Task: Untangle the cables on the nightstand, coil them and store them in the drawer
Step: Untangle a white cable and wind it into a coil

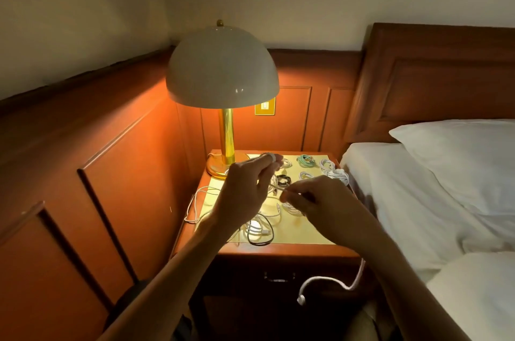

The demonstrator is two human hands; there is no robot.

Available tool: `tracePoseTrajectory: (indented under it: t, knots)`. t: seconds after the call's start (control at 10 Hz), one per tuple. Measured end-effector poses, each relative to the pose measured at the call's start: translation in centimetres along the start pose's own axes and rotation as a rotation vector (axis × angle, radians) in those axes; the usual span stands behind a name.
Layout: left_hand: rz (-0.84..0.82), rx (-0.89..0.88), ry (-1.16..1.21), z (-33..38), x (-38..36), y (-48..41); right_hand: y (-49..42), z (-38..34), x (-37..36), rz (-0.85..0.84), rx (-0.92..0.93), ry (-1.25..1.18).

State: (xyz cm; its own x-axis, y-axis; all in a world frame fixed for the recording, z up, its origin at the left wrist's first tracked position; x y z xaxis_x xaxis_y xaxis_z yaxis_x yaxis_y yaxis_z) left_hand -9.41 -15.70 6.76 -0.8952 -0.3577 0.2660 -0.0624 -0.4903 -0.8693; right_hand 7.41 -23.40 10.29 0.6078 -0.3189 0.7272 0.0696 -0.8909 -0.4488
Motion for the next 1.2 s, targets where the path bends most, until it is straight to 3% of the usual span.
tracePoseTrajectory:
  t: [0.1,0.2,0.3,0.4,0.5,0.6,0.7,0.8,0.9,1.0,1.1,1.2]
  knots:
    - [-0.296,0.012,0.003,-1.0,0.5,0.1,-0.8,-0.1,1.1,0.086,0.089,0.178]
    - [-0.655,0.423,0.44,-0.3,1.4,0.2,-2.9,1.0,2.4,0.162,0.139,0.12]
    - [-0.643,0.705,0.939,0.0,2.9,-0.3,-4.4,1.9,2.4,0.145,0.062,-0.226]
    - [-0.415,0.89,1.309,1.4,3.0,-0.7,-3.6,1.5,0.0,0.203,-0.023,-0.448]
    - [0.117,1.226,1.775,3.1,1.7,-1.4,-1.9,0.7,-3.2,0.209,-0.035,-0.505]
    - [0.446,1.108,1.478,2.8,0.2,-2.5,-0.5,0.5,-5.3,0.148,-0.112,-0.443]
    - [0.344,0.306,0.346,0.8,0.0,-1.8,0.2,0.5,-4.6,0.149,-0.038,-0.217]
    - [-0.094,-0.202,-0.063,-0.9,0.1,-0.3,-0.9,1.4,-1.8,0.203,0.098,0.036]
    - [-0.481,0.091,0.186,-0.3,1.2,-0.2,-2.7,2.9,0.8,0.211,0.14,0.067]
    - [-0.818,0.42,0.441,0.2,2.9,-1.0,-3.8,4.8,1.2,0.178,0.085,-0.157]
    - [-0.735,0.613,0.926,0.6,3.4,-1.0,-2.9,4.5,-0.5,0.185,-0.014,-0.362]
    - [-0.22,1.012,1.554,1.8,2.2,-1.3,-1.0,2.8,-3.5,0.225,-0.031,-0.462]
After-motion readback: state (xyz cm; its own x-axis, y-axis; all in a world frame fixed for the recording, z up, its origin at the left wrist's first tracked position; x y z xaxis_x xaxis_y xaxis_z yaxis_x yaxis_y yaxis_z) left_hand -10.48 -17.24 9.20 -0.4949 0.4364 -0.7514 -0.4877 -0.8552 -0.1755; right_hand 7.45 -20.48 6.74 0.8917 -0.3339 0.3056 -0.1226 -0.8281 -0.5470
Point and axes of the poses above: each hand's wrist, its own y-axis away from the middle knuckle, its own x-axis out of the back of the hand, z = x × y, the point moved 1 cm from there along -y, towards the middle knuckle, and after that the axes turned 14 degrees about z, right-handed, at the moved point
